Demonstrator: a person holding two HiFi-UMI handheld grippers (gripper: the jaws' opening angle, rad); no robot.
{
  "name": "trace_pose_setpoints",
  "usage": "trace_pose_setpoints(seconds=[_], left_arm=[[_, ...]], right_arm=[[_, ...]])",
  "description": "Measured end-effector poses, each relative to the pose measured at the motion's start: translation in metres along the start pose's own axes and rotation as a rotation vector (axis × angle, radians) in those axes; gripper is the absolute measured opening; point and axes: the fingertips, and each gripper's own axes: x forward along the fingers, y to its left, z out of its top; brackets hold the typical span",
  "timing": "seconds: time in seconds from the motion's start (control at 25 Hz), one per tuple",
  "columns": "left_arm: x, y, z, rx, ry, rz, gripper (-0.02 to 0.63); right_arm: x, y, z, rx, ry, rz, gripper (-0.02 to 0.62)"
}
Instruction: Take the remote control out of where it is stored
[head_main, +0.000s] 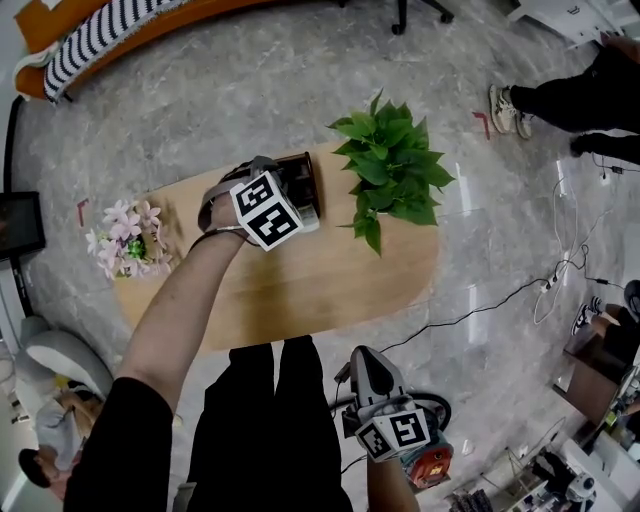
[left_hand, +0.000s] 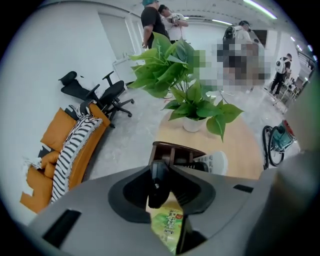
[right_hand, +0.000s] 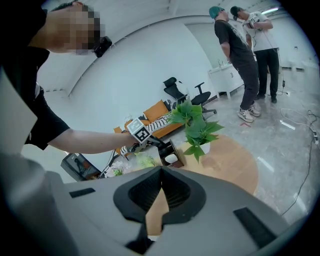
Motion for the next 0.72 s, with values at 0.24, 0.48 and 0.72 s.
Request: trace_pose_setpoints(seconds=[0.24,0.48,0.72], left_arm=[[-0.027,0.003,0.004,-0.065,-0.069,0.005,0.114],[-0.080,0.013,0.018,-0.116,-0.169,0.002,0.110],[-0.150,0.017,0.014,-0.191,-0.331,0.035,0.109]], right_arm=[[0.002,0.004,0.012,-0.019,-0.015,0.024,0.006],[0.007,0.025,0.034,-0.077,-0.033,0.072,0.006],[0.011,0.057,0.034,-0.147,0.001,0.144,0.006]])
